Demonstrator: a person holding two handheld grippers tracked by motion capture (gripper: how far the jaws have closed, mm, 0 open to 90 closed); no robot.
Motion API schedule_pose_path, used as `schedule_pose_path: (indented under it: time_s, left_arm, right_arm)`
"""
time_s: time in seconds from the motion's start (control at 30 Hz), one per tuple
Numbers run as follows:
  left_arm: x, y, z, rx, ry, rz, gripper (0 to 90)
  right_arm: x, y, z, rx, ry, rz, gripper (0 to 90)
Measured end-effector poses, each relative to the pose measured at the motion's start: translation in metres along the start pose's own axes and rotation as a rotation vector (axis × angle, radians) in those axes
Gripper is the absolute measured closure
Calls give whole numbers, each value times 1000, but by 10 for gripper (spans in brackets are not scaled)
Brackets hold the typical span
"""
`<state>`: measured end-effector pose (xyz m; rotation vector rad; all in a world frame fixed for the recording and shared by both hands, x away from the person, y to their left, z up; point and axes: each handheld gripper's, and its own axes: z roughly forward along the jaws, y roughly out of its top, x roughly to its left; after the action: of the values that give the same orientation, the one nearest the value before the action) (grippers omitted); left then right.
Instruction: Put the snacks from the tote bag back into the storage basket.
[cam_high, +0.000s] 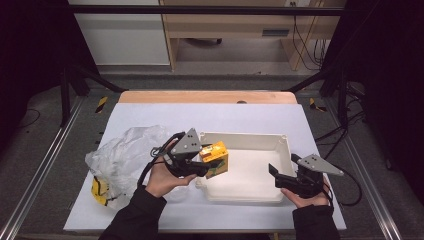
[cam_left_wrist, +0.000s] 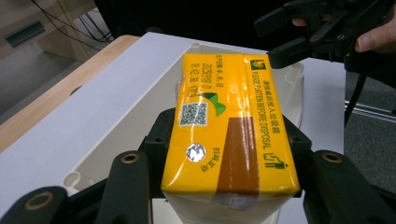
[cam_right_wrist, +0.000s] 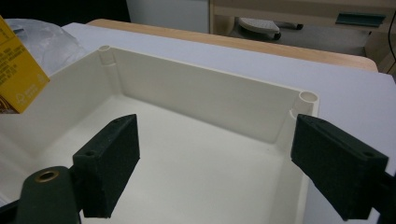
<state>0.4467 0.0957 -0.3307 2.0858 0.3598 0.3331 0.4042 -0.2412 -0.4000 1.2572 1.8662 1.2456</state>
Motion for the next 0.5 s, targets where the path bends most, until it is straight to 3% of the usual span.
schedule_pose_path:
  time_s: [0.5]
  left_arm:
    - [-2,-6,23,40,-66,31,507]
  right_arm:
    - [1,0,0,0,3,-5,155]
